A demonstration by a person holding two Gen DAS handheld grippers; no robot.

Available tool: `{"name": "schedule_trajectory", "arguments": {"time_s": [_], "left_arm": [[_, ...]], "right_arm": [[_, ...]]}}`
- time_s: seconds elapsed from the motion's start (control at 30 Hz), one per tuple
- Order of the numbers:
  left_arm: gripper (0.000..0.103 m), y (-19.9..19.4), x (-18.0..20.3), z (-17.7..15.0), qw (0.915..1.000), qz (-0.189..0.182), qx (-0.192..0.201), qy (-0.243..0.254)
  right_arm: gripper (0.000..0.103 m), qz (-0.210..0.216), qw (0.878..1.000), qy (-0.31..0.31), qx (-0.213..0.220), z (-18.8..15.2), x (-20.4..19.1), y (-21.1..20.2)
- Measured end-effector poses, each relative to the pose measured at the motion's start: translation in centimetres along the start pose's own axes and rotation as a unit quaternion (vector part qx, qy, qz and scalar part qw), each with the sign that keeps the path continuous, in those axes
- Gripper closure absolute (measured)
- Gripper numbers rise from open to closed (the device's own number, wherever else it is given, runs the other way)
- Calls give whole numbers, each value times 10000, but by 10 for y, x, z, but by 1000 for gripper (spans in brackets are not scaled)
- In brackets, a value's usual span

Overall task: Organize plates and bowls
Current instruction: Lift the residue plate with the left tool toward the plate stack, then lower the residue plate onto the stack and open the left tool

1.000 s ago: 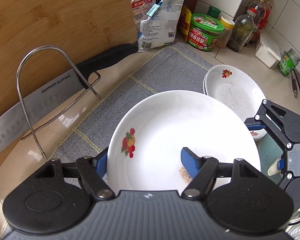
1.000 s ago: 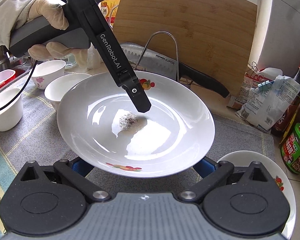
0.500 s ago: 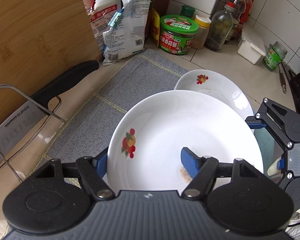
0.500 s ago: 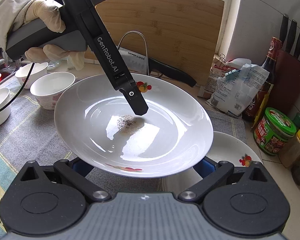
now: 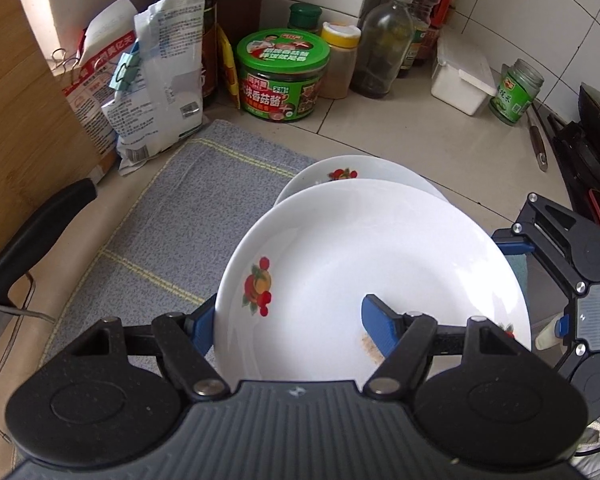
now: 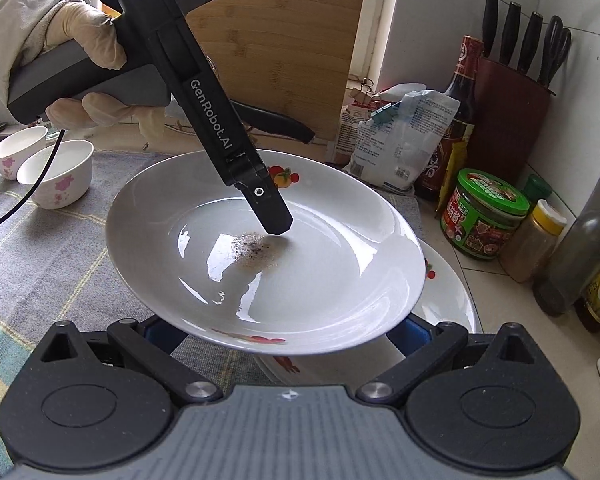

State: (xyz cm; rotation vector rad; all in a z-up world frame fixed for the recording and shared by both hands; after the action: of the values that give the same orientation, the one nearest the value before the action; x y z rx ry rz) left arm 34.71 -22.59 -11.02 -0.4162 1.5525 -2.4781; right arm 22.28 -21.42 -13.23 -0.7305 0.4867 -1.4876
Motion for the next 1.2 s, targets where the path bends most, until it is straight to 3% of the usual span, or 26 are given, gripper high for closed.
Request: {"name": "schedule_trajectory", "arguments": {"time_s": [0.43,1.2], "left_arm": [[31,34,35,25,9987,-305,-182,378],[29,62,38,30,9979,-422,-418,255]], "right_arm": [[0,-363,9983,402,-211,-24,29,-8],[0,-508,9966,551,-332,-36,42,-11]]}}
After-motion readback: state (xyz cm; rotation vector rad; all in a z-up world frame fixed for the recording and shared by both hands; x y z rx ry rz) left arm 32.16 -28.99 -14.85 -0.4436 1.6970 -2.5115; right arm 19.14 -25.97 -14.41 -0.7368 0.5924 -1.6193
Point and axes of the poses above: each gripper's, at about its wrist camera, not at the fingertips, and y roughly the way its jaws point, x to its right, z to its top, the point moved 8 cm from there along y, roughly the way its jaws point, and after that the axes turned 4 degrees about -x, right-handed, at the moved point
